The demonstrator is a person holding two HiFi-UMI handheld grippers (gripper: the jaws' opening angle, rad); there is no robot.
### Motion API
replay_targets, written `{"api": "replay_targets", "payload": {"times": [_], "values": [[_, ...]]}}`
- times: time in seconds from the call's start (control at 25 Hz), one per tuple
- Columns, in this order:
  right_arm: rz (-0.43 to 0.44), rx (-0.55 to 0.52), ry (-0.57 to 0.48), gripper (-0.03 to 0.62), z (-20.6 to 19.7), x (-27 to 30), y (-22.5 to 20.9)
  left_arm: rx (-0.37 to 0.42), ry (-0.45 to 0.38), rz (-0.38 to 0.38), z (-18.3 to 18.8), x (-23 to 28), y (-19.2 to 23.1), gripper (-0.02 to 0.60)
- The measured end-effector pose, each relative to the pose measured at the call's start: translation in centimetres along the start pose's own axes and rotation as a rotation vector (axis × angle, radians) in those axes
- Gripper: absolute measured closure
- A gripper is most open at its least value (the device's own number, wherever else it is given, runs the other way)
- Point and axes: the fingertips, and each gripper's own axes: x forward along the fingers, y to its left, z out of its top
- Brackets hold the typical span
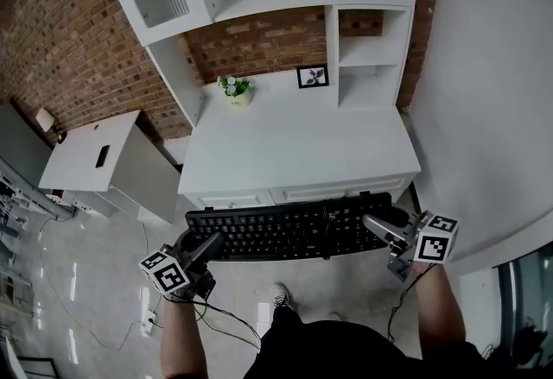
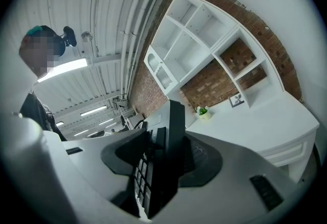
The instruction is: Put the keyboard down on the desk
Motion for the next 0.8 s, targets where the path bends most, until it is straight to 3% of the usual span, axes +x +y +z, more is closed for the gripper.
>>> {"api": "replay_targets", "payload": {"times": [0.8], "values": [[-0.072, 0.027, 0.021, 0.391, 1.7, 14.9, -3.3, -0.042, 0.031, -0.039, 6.1, 2.7, 15.1, 0.265]]}}
